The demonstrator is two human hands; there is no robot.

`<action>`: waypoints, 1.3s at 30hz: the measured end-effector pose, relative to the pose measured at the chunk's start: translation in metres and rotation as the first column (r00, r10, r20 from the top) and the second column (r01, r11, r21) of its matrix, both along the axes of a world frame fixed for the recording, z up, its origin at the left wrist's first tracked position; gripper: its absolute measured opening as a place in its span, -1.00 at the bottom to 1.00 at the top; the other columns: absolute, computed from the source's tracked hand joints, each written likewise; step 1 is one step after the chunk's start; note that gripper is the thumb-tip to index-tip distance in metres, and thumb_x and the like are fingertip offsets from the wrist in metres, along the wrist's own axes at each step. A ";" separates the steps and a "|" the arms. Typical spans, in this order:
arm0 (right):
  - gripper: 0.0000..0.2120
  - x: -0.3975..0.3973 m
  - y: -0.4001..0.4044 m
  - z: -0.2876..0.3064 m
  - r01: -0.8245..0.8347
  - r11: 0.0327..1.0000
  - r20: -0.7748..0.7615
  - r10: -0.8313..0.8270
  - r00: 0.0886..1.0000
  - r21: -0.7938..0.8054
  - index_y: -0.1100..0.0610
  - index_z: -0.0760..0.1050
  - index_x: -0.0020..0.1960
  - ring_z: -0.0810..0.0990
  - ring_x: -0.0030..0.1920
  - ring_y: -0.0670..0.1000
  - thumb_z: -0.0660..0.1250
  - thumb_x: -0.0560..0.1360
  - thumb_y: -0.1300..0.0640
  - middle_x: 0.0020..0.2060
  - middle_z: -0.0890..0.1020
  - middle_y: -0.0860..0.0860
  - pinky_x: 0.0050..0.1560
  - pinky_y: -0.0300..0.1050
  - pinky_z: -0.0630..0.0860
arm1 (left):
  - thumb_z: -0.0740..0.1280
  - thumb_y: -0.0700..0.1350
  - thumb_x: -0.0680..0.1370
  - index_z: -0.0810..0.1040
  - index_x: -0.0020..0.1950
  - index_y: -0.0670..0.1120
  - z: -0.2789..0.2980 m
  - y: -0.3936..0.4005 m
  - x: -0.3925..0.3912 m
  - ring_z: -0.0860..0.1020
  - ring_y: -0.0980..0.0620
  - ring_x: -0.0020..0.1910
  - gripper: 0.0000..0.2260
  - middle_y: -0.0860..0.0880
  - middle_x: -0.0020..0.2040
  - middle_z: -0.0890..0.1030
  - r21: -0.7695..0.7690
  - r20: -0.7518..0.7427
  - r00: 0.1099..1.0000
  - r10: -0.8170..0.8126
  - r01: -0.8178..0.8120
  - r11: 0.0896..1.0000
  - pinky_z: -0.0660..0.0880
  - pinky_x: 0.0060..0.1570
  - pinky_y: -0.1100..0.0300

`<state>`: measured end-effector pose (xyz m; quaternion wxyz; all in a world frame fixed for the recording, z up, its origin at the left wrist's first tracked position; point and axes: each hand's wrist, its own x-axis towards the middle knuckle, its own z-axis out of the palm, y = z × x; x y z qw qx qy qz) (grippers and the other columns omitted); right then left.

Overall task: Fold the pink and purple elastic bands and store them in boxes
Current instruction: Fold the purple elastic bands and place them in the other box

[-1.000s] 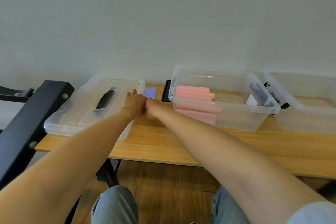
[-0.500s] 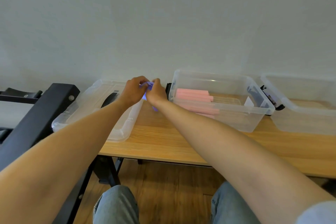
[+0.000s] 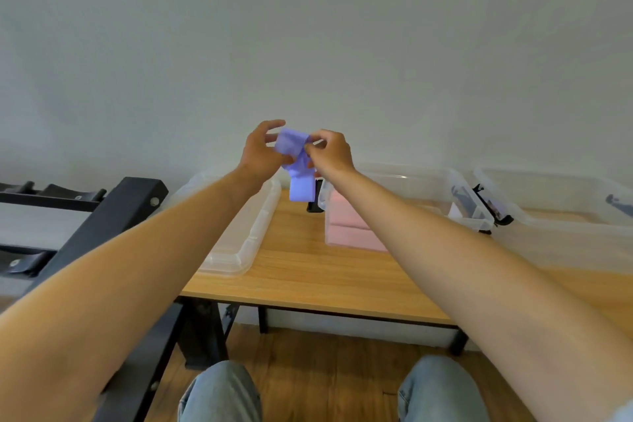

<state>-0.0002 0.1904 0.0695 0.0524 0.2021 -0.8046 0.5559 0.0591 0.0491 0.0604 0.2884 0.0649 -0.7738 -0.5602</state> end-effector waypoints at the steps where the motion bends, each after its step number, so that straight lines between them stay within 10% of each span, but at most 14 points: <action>1: -0.86 0.003 0.007 0.004 -0.009 1.000 0.000 0.009 1.000 -0.016 0.04 0.58 -0.06 0.71 -0.19 0.13 0.30 0.54 0.24 -0.19 0.68 0.08 -0.24 0.06 0.71 | 0.48 -0.41 0.41 0.49 0.34 0.02 0.004 0.004 0.002 0.62 -0.01 -0.01 -0.42 -0.08 0.11 0.61 0.062 0.008 1.000 0.000 -0.001 0.998 0.58 -0.19 0.26; 11: -0.86 0.047 0.076 0.015 -0.061 0.980 0.104 0.082 0.991 -0.187 0.18 0.67 0.05 0.61 -0.42 -0.03 0.39 0.58 0.13 -0.20 0.69 0.05 -0.42 -0.23 0.52 | 0.53 -0.28 0.50 0.59 0.23 -0.21 0.012 0.056 0.042 0.69 -0.07 -0.06 -0.68 -0.17 0.00 0.69 0.389 -0.041 0.989 -0.145 0.149 0.909 0.66 -0.03 0.10; 21: -0.75 0.123 0.128 -0.023 -0.102 0.914 0.183 0.187 0.965 -0.392 -0.06 0.54 0.28 0.64 -0.35 0.03 0.33 0.63 0.14 -0.11 0.74 0.06 -0.35 -0.15 0.55 | 0.54 -0.04 0.52 0.55 0.26 0.09 -0.016 0.124 0.107 0.73 0.04 -0.10 -0.65 -0.06 -0.07 0.75 0.255 -0.084 0.995 -0.049 0.069 0.965 0.65 -0.14 0.18; 27: -0.84 0.149 0.153 -0.057 -0.099 0.969 0.120 0.129 0.984 -0.228 0.02 0.61 0.11 0.58 -0.41 0.09 0.27 0.67 0.19 -0.25 0.68 0.02 -0.40 -0.11 0.53 | 0.40 -0.17 0.63 0.62 0.13 -0.04 -0.043 0.145 0.130 0.61 0.01 -0.29 -0.90 -0.11 -0.26 0.72 0.200 -0.105 0.983 -0.149 0.167 0.965 0.52 -0.21 0.09; 33: -0.72 0.161 0.181 -0.096 -0.042 0.988 0.068 0.032 0.997 0.147 -0.25 0.46 0.35 0.59 -0.27 0.05 0.22 0.65 -0.09 0.11 0.63 -0.14 -0.22 0.03 0.54 | 0.24 -0.22 0.71 0.56 0.20 0.00 -0.061 0.156 0.149 0.64 -0.13 -0.12 -0.83 -0.31 -0.10 0.69 0.276 -0.101 0.934 -0.343 0.358 0.892 0.57 0.01 -0.30; 39: -0.59 0.178 0.189 -0.126 0.032 0.947 0.104 -0.069 0.992 0.318 -0.30 0.37 0.40 0.46 -0.23 -0.18 0.32 0.58 -0.09 0.10 0.44 -0.20 -0.22 -0.27 0.37 | 0.32 -0.10 0.67 0.47 0.18 0.01 -0.092 0.158 0.159 0.66 -0.16 -0.19 -0.90 -0.23 -0.20 0.71 0.306 0.022 0.929 -0.370 0.346 0.887 0.51 -0.13 -0.02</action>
